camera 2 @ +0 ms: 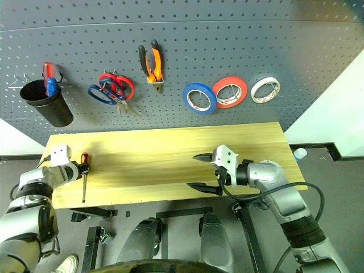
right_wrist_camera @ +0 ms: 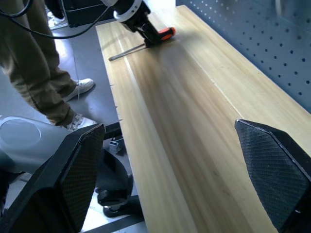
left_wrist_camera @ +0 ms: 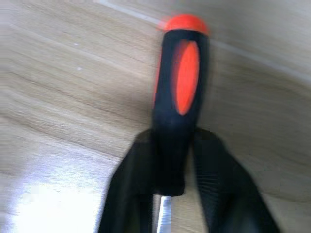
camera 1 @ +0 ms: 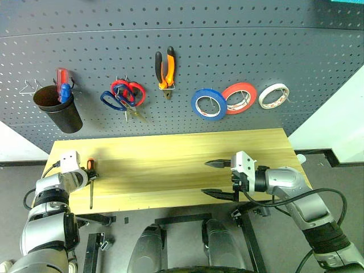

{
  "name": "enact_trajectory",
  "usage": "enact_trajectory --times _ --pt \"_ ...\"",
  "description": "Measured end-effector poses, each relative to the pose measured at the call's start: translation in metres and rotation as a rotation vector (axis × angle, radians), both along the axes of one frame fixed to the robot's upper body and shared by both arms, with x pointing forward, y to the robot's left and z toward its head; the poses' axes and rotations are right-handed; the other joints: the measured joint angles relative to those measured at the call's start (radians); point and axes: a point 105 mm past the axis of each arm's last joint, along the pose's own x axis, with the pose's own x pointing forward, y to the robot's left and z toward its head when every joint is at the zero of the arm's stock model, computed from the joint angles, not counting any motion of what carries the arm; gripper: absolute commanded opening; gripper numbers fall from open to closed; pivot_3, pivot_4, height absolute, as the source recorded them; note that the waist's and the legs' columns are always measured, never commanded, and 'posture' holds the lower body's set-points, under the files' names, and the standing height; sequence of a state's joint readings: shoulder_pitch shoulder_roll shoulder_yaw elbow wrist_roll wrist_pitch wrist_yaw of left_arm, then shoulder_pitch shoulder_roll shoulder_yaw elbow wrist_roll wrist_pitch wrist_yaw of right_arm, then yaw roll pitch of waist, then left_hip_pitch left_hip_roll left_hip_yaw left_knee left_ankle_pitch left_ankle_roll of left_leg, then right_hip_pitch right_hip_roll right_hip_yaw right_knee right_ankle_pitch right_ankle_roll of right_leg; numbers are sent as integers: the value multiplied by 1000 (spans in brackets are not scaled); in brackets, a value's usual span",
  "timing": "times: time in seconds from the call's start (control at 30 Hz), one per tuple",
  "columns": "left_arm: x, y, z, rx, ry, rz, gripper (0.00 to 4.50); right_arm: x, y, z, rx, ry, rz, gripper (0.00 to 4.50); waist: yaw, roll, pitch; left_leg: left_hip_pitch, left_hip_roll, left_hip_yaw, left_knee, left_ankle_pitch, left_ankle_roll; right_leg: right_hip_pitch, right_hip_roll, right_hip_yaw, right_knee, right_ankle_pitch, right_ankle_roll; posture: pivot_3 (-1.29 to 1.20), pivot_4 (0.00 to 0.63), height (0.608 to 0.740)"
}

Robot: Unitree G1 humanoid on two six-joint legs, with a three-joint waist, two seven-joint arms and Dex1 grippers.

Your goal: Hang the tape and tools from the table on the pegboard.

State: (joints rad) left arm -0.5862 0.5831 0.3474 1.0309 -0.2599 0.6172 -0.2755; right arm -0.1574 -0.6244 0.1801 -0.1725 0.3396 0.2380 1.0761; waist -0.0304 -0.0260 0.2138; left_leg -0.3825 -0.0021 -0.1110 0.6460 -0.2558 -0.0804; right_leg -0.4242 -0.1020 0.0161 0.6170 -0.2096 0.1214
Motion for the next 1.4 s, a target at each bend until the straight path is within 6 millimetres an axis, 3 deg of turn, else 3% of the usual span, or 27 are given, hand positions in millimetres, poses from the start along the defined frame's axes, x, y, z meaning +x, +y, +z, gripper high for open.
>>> enact_trajectory --times 0.27,0.37,0.6,0.77,0.87,0.97,1.23,1.3,1.4 --pt "-4 6 0 24 -9 -10 569 2 2 3 7 -16 -4 4500 -18 0 0 0 0 0 0 0 0 0 0 0 0 0 0 -75 183 733" --pt "-9 9 12 69 -99 -89 569 7 2 12 24 -47 -4 4500 -28 0 0 0 0 0 -1 0 0 0 0 0 0 0 0 -71 173 733" --pt "-58 -4 70 191 -400 -382 569 13 10 77 212 -184 60 4500 -36 0 0 -1 1 0 -4 0 0 -2 -1 0 -3 0 -7 -35 160 733" --pt "-75 -19 135 215 -702 -512 569 16 22 140 385 -304 139 4500 -11 0 0 -3 1 0 -1 0 0 -2 -1 -1 -4 -1 -7 -5 144 733" --pt "-78 -21 174 190 -870 -516 569 15 25 164 429 -351 176 4500 -1 0 0 -5 1 0 -1 0 0 -3 -1 -1 -5 0 -8 4 136 733" --pt "-75 -26 211 200 -1006 -541 569 15 27 171 451 -347 195 4500 11 0 0 -6 1 0 -1 0 0 -3 0 -1 -5 1 -9 13 127 733" --pt "-72 -35 346 345 -1426 -582 569 20 28 174 460 -330 200 4500 15 -1 -1 -6 1 0 -1 0 0 -4 0 -1 -5 3 -6 8 117 733" --pt "-72 -33 367 398 -1477 -582 569 20 28 174 462 -331 200 4500 11 0 -1 -6 1 1 -1 0 0 -4 0 -1 -4 3 -6 1 113 733" --pt "-61 -23 383 415 -1528 -567 569 20 28 173 462 -329 199 4500 11 0 -1 -5 1 1 -2 0 1 -4 1 -1 -4 3 -5 -8 109 733"
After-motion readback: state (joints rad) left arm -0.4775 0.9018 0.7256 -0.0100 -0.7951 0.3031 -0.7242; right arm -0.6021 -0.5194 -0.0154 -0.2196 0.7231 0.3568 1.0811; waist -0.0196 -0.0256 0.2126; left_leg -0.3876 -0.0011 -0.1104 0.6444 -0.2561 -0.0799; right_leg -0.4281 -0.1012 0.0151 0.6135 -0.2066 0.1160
